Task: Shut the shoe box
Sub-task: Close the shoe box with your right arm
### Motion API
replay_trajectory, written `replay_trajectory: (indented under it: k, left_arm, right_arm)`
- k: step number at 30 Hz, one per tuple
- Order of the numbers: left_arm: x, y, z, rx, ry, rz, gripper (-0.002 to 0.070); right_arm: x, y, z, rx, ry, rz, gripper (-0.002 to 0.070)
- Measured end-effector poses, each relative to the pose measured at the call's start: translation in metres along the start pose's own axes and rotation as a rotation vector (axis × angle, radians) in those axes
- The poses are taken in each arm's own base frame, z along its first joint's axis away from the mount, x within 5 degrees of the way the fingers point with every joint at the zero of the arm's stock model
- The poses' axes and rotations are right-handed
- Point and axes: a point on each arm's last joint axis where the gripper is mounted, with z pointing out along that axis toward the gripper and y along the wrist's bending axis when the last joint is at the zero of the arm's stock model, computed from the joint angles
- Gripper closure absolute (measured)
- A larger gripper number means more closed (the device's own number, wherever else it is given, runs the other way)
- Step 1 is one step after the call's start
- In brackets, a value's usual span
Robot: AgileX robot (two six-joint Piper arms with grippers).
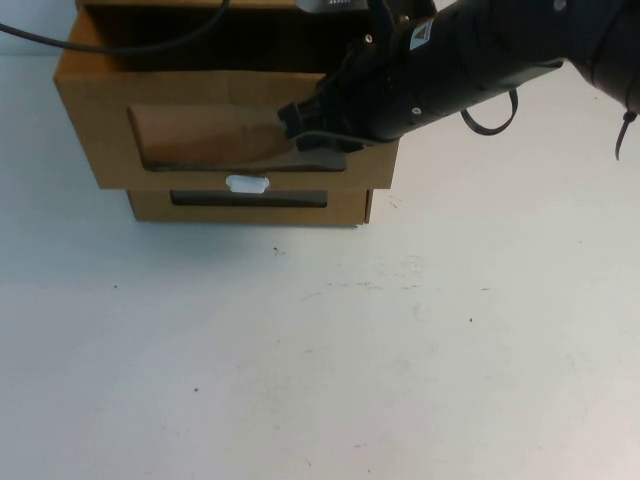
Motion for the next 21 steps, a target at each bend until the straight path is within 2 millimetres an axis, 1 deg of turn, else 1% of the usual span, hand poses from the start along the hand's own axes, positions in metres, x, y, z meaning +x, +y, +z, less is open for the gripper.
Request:
replay_trajectory:
  k: [5, 10, 12, 16, 21]
  left_arm:
    - [0.0, 0.0, 0.0, 0.0, 0.0, 0.0, 0.068]
    - [0.0, 0.0, 0.0, 0.0, 0.0, 0.0, 0.068]
    - [0.0, 0.0, 0.0, 0.003, -0.002, -0.002, 0.068]
    - [0.0, 0.0, 0.0, 0.003, -0.002, -0.002, 0.068]
    - [0.0, 0.0, 0.0, 0.003, -0.001, -0.002, 0.068]
  right_arm:
    - [-0.003, -0.002, -0.004, 0.008, -0.028, 0.003, 0.0687]
    - [-0.006, -0.019, -0.01, 0.031, -0.06, 0.045, 0.0687]
    - [-0.007, -0.022, -0.011, 0.029, -0.065, 0.062, 0.0687]
    - [-0.008, -0.024, -0.012, 0.028, -0.075, 0.07, 0.0687]
    - [-0.013, -0.028, -0.006, 0.039, -0.106, 0.074, 0.0687]
